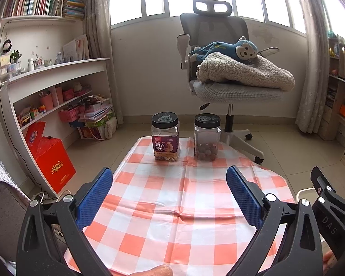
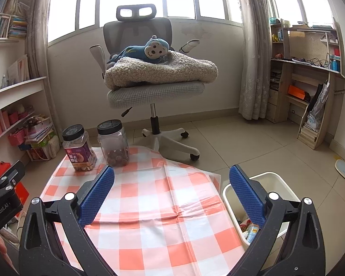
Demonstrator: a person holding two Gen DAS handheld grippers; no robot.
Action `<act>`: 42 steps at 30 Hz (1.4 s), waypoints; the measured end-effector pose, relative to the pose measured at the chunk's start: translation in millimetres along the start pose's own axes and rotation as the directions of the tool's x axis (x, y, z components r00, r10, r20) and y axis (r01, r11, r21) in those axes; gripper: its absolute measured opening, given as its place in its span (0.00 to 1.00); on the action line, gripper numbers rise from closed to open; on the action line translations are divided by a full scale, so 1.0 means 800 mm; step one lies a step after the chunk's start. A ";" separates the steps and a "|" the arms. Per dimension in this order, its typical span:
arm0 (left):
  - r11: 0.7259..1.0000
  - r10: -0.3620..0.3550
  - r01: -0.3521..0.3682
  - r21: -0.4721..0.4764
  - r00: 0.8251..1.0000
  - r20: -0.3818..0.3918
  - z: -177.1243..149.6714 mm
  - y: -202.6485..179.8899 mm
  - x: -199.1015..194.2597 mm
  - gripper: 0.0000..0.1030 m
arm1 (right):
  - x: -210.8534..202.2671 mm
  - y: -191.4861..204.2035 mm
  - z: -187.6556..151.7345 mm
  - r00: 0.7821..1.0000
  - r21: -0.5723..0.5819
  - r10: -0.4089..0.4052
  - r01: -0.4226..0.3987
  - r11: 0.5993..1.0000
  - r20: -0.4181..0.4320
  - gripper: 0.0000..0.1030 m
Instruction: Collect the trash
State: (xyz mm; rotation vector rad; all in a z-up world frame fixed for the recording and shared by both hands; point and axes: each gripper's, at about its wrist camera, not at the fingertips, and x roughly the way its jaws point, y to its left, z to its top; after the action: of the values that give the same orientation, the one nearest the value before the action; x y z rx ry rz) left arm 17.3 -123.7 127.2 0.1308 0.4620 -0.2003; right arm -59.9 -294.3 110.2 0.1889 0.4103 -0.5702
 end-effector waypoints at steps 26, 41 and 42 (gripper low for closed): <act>1.000 -0.015 0.015 0.000 1.000 -0.022 -0.002 -0.006 0.005 0.93 | 0.003 0.003 0.000 1.000 -0.002 0.010 -0.010 1.000 -0.005 0.93; 1.000 -0.017 0.017 0.005 1.000 -0.025 -0.003 -0.012 0.007 0.93 | 0.003 0.002 0.001 1.000 0.000 0.009 -0.009 1.000 -0.006 0.93; 1.000 -0.017 0.017 0.005 1.000 -0.025 -0.003 -0.012 0.007 0.93 | 0.004 0.002 0.001 1.000 0.001 0.009 -0.009 1.000 -0.008 0.93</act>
State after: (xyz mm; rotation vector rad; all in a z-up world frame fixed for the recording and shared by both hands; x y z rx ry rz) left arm 19.0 -133.1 121.6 0.1346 0.4877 -0.2169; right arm -56.7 -294.7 109.6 0.1943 0.4169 -0.5610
